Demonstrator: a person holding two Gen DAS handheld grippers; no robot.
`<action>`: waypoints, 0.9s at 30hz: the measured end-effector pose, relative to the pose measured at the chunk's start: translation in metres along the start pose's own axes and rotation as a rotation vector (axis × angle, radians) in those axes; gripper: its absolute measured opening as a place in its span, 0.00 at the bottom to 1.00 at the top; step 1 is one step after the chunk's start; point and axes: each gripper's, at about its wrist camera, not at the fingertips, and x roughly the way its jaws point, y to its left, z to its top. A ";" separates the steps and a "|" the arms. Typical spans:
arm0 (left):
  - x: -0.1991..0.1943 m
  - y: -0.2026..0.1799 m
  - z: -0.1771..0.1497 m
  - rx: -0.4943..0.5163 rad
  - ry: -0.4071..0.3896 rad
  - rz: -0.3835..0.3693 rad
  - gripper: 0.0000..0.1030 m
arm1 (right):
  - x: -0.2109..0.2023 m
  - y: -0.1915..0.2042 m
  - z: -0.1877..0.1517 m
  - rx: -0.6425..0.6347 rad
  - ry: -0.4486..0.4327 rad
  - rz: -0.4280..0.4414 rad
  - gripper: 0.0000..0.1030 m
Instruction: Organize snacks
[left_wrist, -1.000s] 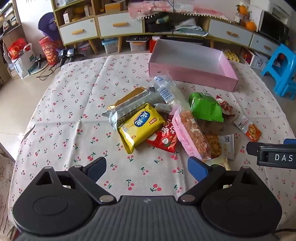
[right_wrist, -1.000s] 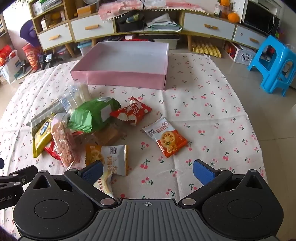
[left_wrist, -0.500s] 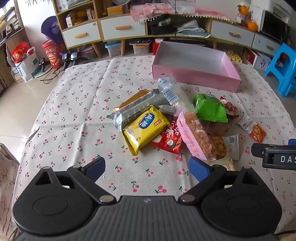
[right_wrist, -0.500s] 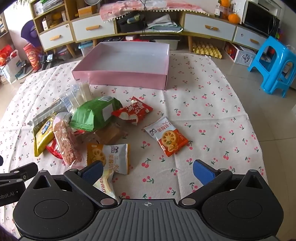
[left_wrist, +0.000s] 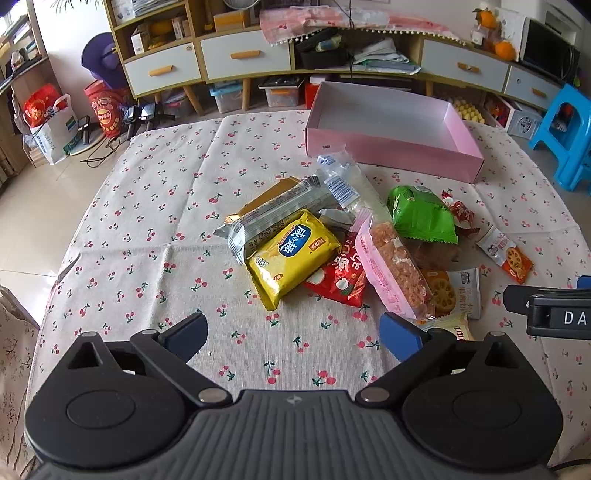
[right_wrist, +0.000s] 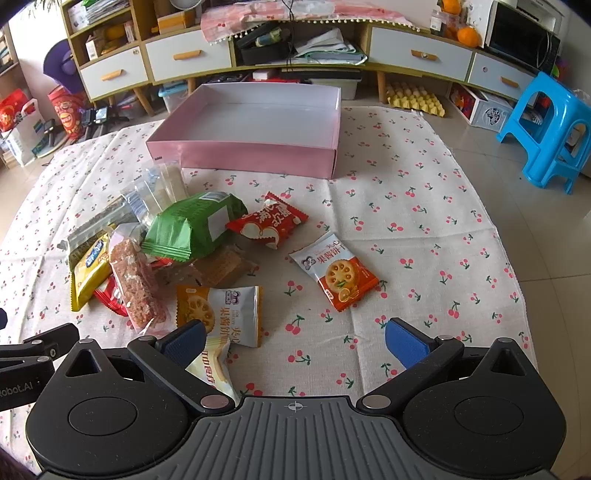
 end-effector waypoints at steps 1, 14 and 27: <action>0.000 0.000 0.000 0.000 0.000 0.000 0.97 | 0.000 0.000 0.000 0.000 0.000 -0.001 1.00; 0.000 0.000 0.000 0.001 0.003 -0.004 0.97 | 0.001 -0.001 0.000 0.003 0.001 0.000 1.00; 0.000 -0.001 -0.001 0.000 0.008 -0.007 0.97 | 0.001 -0.001 -0.001 0.003 0.002 0.001 1.00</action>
